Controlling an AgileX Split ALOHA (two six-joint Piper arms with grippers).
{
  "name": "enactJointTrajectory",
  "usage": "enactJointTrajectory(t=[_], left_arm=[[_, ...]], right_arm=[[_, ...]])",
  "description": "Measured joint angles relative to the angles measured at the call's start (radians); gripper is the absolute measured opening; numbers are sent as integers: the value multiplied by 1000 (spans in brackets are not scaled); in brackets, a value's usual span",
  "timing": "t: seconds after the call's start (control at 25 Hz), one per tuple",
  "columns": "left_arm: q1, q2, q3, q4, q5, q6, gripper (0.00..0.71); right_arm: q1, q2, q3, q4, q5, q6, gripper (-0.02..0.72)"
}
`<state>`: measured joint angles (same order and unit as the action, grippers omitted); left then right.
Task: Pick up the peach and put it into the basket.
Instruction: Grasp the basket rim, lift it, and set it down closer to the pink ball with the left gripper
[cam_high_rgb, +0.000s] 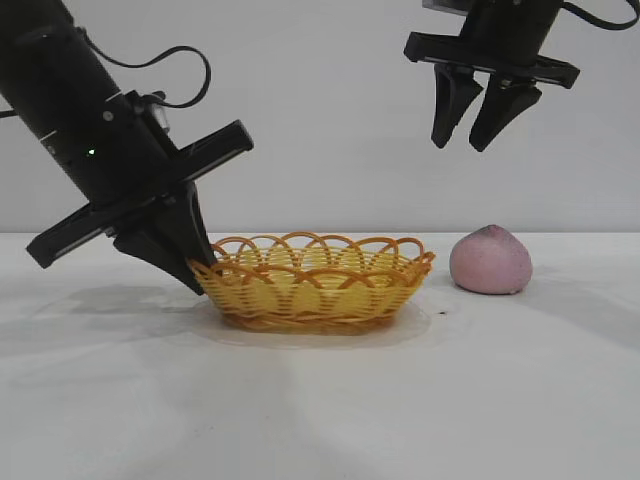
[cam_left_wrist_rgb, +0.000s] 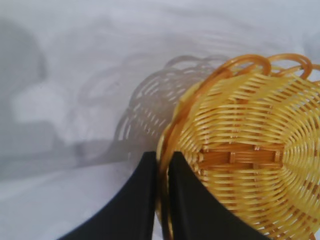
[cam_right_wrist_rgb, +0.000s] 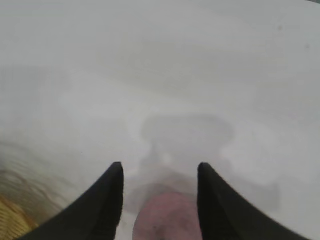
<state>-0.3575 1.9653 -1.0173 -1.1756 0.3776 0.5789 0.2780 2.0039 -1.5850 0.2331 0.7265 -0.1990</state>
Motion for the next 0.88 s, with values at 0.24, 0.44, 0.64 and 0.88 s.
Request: enactJointTrajectory(t=[0.24,0.44,0.64,0.88], left_arm=[[-4,-2,2,-10,0,0,291],[-4,-21,5,50,13,0,430],[1,-87,7,181,32,-47,456],[78,-182,7,588,106,-241,456]], right_arm=[[0,0,0,0,7,0,288],[0,0,0,0,8,0,288],[0,0,0,0,8,0,288],[0,0,0,0,9,0,288]])
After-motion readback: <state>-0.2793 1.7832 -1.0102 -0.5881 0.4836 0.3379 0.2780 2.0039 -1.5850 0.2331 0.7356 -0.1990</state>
